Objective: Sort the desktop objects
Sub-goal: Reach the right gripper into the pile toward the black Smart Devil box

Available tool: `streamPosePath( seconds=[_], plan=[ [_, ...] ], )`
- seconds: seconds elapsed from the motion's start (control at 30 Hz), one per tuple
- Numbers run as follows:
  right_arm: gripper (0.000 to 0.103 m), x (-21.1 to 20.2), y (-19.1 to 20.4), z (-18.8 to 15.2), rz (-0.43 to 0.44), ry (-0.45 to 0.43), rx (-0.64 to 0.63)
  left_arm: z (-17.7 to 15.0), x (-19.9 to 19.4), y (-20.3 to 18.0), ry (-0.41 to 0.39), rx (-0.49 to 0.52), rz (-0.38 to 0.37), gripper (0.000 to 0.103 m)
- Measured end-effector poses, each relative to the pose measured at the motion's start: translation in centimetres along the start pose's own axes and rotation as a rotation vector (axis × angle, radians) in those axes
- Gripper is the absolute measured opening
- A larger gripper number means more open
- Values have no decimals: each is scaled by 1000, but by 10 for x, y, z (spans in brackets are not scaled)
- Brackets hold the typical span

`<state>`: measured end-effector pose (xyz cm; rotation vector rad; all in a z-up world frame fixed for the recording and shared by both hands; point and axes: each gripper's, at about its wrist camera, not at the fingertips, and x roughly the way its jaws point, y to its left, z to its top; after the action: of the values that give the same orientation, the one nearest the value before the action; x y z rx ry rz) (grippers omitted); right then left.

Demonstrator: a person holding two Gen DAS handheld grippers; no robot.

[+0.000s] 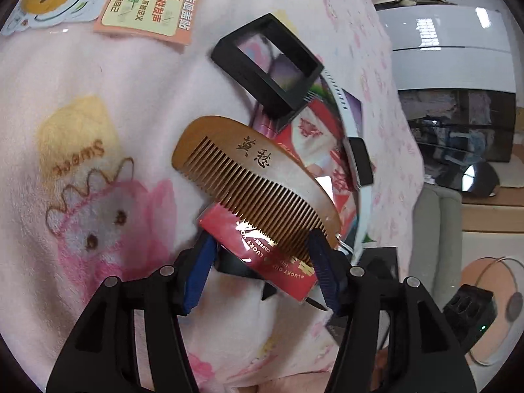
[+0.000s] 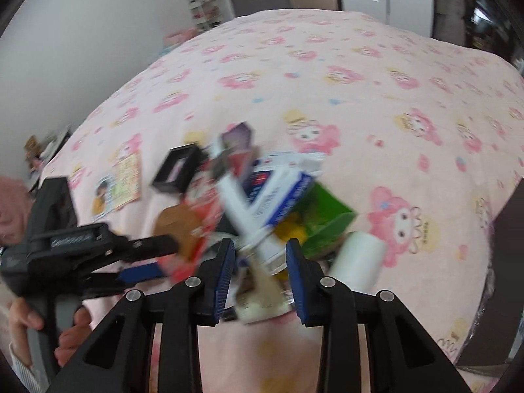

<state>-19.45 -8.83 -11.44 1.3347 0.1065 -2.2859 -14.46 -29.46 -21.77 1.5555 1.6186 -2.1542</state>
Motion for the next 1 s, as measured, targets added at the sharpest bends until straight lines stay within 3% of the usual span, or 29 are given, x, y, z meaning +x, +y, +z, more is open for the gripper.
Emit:
streamPosePath(
  seconds=[0.53,0.7,0.8,0.87,1.0],
  plan=[
    [35,28,19,-11,88,107,-21,-6,-1,1,10,48,3,63],
    [21,9,11,-16,133,87,13,-12,-8,-8,14,102,-16,63],
    [21,-9,13,-20,163,66,1,-21,-9,-24,41,155,-48,63],
    [21,-11,7,-18,137,54,17,-27,-8,-36,52,182,-43,63],
    [21,-13,-8,-12,74,29,54,-28,-16,-31,19,142,-2,63]
  ],
)
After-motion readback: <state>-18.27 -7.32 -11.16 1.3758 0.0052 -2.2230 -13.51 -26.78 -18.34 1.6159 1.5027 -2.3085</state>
